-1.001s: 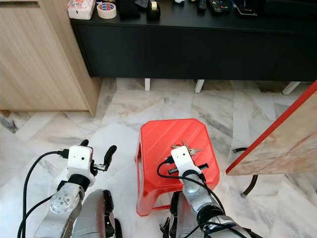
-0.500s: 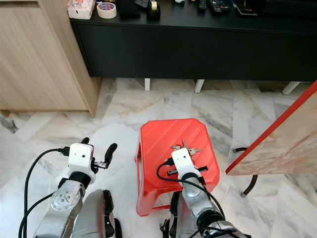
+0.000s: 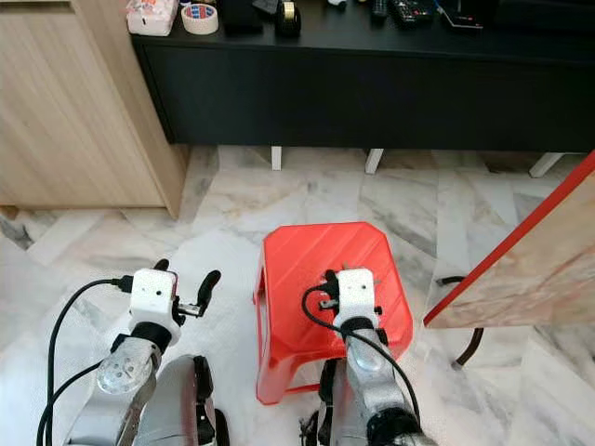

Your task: Hang keys on a hook

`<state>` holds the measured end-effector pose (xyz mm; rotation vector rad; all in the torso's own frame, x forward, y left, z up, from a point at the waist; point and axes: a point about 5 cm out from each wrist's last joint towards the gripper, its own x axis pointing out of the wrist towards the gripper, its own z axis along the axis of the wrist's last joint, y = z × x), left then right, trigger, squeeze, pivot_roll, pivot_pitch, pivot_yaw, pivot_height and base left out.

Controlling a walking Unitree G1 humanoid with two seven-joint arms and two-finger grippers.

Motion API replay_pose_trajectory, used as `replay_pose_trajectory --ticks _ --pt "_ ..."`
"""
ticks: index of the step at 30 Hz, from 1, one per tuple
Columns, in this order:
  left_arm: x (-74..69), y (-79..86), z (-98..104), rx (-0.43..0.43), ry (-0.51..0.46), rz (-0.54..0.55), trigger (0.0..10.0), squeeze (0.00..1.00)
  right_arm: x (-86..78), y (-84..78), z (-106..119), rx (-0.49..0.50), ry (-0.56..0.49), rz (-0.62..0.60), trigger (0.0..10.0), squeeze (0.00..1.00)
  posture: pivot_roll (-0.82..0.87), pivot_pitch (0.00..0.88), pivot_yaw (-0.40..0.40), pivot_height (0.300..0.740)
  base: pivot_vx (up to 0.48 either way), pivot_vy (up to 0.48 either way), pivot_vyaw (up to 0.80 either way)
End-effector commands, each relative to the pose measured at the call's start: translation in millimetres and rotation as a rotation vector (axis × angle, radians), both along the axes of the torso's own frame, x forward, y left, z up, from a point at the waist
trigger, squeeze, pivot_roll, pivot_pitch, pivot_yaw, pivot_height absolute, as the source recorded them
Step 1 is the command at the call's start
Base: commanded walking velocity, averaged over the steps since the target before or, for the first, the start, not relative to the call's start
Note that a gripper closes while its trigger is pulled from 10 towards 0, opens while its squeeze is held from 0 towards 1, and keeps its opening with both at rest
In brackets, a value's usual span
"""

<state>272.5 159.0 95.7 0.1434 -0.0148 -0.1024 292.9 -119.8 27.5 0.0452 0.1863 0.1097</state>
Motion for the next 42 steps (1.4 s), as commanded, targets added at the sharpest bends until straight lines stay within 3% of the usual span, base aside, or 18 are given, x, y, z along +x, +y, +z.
replay_pose_trajectory --ticks 1,9,10,11,17,18,19,23,24,25,26,27,42 --pt "-1.6 -1.2 -3 0.020 0.002 -0.009 10.0 0.00 -7.2 -2.9 -6 0.049 0.031 -0.019 10.0 1.00 0.11 0.194 -0.098 0.593 0.000 0.000 0.00" --pt "-1.0 -0.8 -5 0.022 0.005 -0.005 10.0 0.00 -26.8 -2.2 -24 0.131 0.143 -0.041 10.0 1.00 0.11 0.189 -0.101 0.593 0.000 0.000 0.00" --pt "-0.7 -0.1 -5 0.023 0.005 -0.003 10.0 0.00 -28.3 -1.4 -23 0.127 0.144 -0.034 10.0 0.29 0.11 0.189 -0.101 0.593 0.000 0.000 0.00" --pt "-0.6 0.6 -5 0.023 0.005 -0.001 10.0 0.00 -29.3 -0.5 -21 0.126 0.143 -0.029 10.0 0.00 0.11 0.189 -0.101 0.593 0.000 0.000 0.00" --pt "0.1 0.4 -6 0.024 0.005 -0.001 10.0 0.00 -29.9 2.4 -23 0.163 0.174 -0.009 10.0 0.00 0.10 0.182 -0.104 0.593 0.000 0.000 0.00" --pt "0.2 0.0 -6 0.023 0.004 -0.001 10.0 0.00 -30.4 4.6 -24 0.193 0.194 0.005 10.0 0.47 0.10 0.182 -0.104 0.593 0.000 0.000 0.00" --pt "0.2 -0.2 -6 0.023 0.004 -0.002 10.0 0.00 -30.8 5.2 -25 0.200 0.206 0.007 10.0 1.00 0.11 0.180 -0.104 0.593 0.000 0.000 0.00" --pt "-0.1 -0.3 -6 0.030 0.004 -0.005 10.0 0.00 -31.6 9.0 -28 0.211 0.239 0.027 10.0 1.00 0.11 0.177 -0.104 0.593 0.000 0.000 0.00" --pt "-0.3 -0.3 -7 0.031 0.004 -0.005 10.0 0.00 -31.9 11.4 -29 0.226 0.256 0.040 10.0 0.87 0.10 0.173 -0.103 0.593 0.000 0.000 0.00" --pt "-0.4 -0.4 -7 0.031 0.004 -0.005 10.0 0.00 -31.9 11.9 -30 0.230 0.258 0.042 10.0 0.87 0.10 0.173 -0.103 0.593 0.000 0.000 0.00" --pt "-0.4 -0.5 -7 0.032 0.003 -0.006 10.0 0.00 -31.6 12.3 -30 0.228 0.258 0.043 10.0 0.21 0.11 0.173 -0.103 0.593 0.000 0.000 0.00" --pt "-0.7 -0.6 -7 0.034 0.002 -0.007 10.0 0.00 -30.9 12.7 -29 0.223 0.257 0.044 10.0 0.00 0.11 0.172 -0.104 0.593 0.000 0.000 0.00" --pt "-2.6 -1.0 -8 0.036 0.001 -0.004 10.0 0.00 -31.7 14.1 -39 0.219 0.324 0.060 10.0 0.00 0.11 0.172 -0.106 0.593 0.000 0.000 0.00"
